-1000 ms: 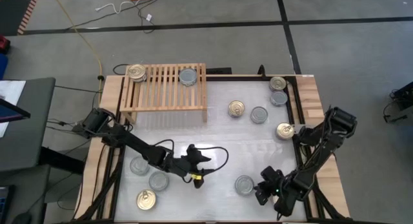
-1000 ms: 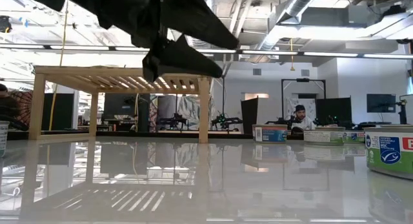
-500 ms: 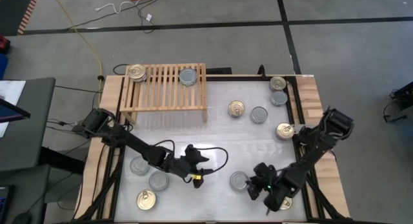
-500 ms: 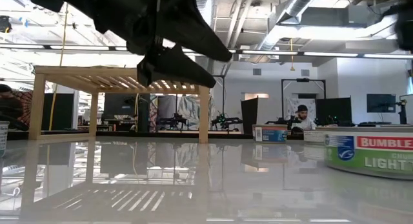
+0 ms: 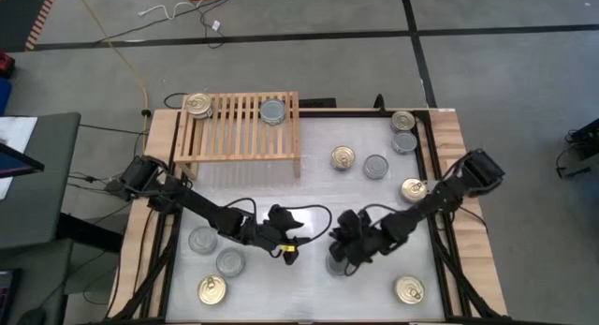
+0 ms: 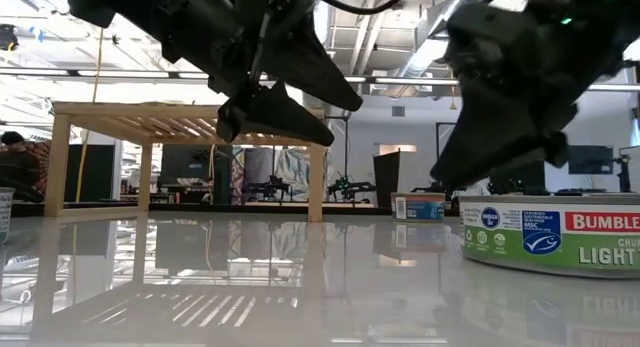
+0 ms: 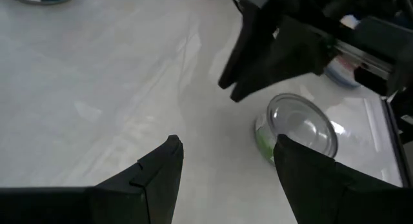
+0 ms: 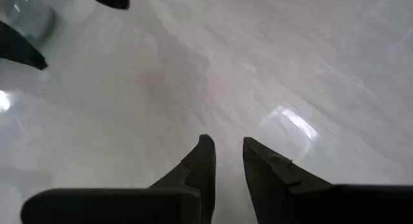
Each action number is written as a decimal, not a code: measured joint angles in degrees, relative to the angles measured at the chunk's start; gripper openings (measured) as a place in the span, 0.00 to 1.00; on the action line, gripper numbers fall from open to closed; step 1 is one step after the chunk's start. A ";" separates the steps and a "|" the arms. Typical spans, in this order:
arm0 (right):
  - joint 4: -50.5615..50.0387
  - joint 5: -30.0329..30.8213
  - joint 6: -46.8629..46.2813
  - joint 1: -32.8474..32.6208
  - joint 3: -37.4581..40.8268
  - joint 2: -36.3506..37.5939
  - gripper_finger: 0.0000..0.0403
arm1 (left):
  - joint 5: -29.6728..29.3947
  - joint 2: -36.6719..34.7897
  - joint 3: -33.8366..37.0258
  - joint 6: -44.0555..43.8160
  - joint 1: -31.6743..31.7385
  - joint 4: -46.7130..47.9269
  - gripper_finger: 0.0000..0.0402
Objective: Stack canned seafood by type on shelf
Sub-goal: Stack the green tuna can on top of the green tuna can on the shelf
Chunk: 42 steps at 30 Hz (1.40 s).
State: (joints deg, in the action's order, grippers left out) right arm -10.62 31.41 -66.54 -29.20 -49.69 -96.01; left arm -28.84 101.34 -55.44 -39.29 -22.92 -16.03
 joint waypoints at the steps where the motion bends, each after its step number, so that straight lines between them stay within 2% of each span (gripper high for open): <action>1: -0.04 -1.70 1.24 0.56 0.00 0.04 0.26 | 0.01 0.00 0.00 0.00 0.00 0.50 0.57; 5: -0.05 -6.47 3.86 0.57 0.00 0.42 0.26 | 0.01 0.00 0.00 -0.41 0.00 2.32 0.57; 12: 0.37 -6.48 3.65 -1.80 0.00 0.81 0.28 | 0.01 0.00 0.00 -0.20 0.29 3.15 0.57; 22: -3.85 -6.70 -1.07 -5.68 0.00 0.80 0.42 | 0.00 0.00 0.00 0.44 0.87 3.18 0.57; 26: -3.90 -6.72 -1.36 -6.93 0.00 0.08 0.45 | 0.00 0.00 0.00 0.44 0.87 3.19 0.57; 33: -0.87 -6.25 -1.44 -6.23 -0.23 -3.61 0.37 | -0.02 0.00 0.02 0.46 0.90 3.09 0.57; 37: 4.14 -6.22 1.48 -3.95 -0.25 -5.83 0.30 | -0.02 0.00 0.02 0.46 0.90 3.02 0.57; 42: 7.72 -6.18 5.39 0.17 -0.19 -6.34 0.27 | 0.00 0.00 0.02 0.45 0.90 2.94 0.57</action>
State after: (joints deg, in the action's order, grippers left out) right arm -2.90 25.23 -61.14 -29.03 -49.89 -102.35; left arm -28.84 101.34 -55.42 -38.84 -22.02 -13.08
